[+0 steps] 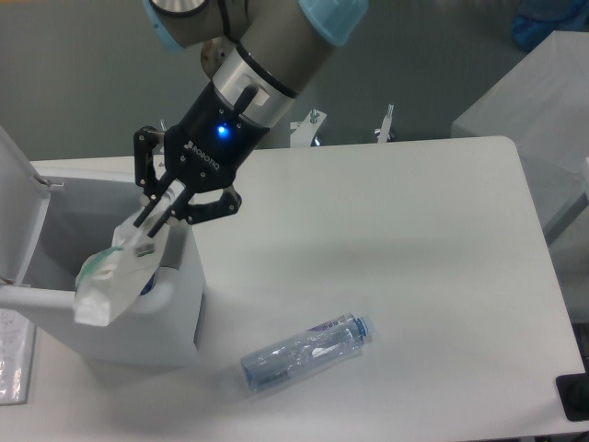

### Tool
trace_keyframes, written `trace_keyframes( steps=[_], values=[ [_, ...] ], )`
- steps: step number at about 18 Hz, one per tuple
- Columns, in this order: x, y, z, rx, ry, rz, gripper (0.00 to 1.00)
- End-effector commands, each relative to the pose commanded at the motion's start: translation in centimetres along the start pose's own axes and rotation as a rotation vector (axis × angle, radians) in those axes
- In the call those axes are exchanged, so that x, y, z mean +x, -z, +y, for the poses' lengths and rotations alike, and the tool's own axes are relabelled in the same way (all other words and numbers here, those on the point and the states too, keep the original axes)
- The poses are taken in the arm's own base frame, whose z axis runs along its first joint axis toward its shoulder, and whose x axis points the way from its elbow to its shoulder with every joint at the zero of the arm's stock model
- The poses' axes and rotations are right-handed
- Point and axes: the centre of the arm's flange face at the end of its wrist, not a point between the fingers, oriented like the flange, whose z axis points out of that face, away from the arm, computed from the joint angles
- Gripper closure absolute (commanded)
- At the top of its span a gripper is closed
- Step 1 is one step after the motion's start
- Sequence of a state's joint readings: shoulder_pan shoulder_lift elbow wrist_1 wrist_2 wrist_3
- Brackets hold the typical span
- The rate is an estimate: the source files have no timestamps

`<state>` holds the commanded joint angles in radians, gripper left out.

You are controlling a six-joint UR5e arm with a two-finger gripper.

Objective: Place the trash in the trash can
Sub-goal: 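Open the gripper to drop the tissue packet into the bin, then move the open gripper over the clear water bottle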

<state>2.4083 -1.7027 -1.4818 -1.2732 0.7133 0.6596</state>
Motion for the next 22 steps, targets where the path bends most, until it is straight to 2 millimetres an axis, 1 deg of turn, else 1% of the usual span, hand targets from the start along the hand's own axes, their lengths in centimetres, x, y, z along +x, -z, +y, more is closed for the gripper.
trace_keyframes(
  steps=[4, 9, 12, 15, 18, 21, 22],
  values=[
    [-0.2, 0.5, -0.5, 0.012, -0.013, -0.009, 0.00],
    [-0.7, 0.9, -0.4, 0.017, -0.008, -0.019, 0.00],
    [-1.5, 1.9, -0.4, 0.031, -0.007, -0.035, 0.00],
    [-2.2, 3.0, -1.1, 0.056, -0.020, -0.061, 0.00],
    [-5.1, 4.0, -1.4, 0.085, -0.014, -0.095, 0.00],
    [-7.3, 4.8, -1.8, 0.097, -0.008, -0.113, 0.00],
    [-7.8, 4.7, -1.9, 0.095, -0.011, -0.116, 0.00]
  ],
)
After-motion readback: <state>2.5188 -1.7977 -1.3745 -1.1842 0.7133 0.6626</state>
